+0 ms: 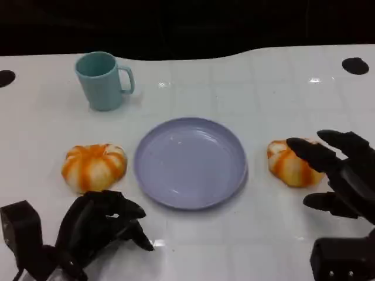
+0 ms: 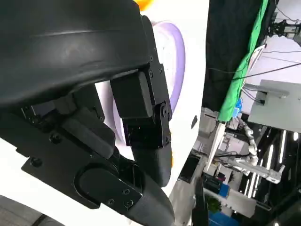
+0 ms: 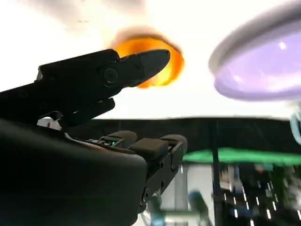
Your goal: Grasp the bread from the table and place it into the plate.
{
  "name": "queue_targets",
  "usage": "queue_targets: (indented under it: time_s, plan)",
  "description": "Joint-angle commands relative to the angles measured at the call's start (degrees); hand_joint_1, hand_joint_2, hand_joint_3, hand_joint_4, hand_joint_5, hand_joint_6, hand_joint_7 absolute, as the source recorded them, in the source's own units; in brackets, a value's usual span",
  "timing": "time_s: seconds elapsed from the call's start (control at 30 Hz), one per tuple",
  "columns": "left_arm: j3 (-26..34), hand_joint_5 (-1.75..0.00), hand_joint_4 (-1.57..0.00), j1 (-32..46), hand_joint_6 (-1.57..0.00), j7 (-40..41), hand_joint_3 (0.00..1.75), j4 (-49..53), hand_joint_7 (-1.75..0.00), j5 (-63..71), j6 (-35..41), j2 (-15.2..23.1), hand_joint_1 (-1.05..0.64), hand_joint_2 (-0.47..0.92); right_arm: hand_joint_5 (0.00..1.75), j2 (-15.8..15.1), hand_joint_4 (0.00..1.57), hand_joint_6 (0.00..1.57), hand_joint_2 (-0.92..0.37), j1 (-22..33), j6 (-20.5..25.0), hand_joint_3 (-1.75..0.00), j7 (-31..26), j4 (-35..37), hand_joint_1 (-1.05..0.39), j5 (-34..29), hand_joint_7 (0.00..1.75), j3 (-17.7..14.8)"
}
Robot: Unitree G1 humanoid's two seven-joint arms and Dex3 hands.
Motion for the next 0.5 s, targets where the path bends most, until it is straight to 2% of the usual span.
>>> queue_targets:
  time_s: [0.03,0.3,0.5]
  plan:
    - [0.1,-0.58,-1.57,0.3,-1.57,-0.1,0.0,-0.1,-0.2,0.2,-0.5,0.9,-1.05,0.73,0.22,-0.8,0.02,0.15,-0.9,-3.7,3.3,0.0,5.0,0.2,-0.64,-0.2,0.0,1.5]
    - [-0.1,-0.58,-1.57,1.2,-1.57,-0.1,0.0,-1.2,-0.19,0.2,-0.2,0.7,-1.05,0.72,0.27,1.1,0.08,0.22,-0.83,-10.4,5.9,0.0,4.1,7.6,-0.61,-2.3,0.03,6.3]
    - [-0.3,-0.58,-1.57,1.8,-1.57,-0.1,0.0,-2.1,-0.2,0.1,0.0,0.6,-1.05,0.72,0.28,2.7,0.13,0.24,-0.82,-15.1,5.7,0.0,2.7,15.5,-0.55,-2.2,0.02,9.2]
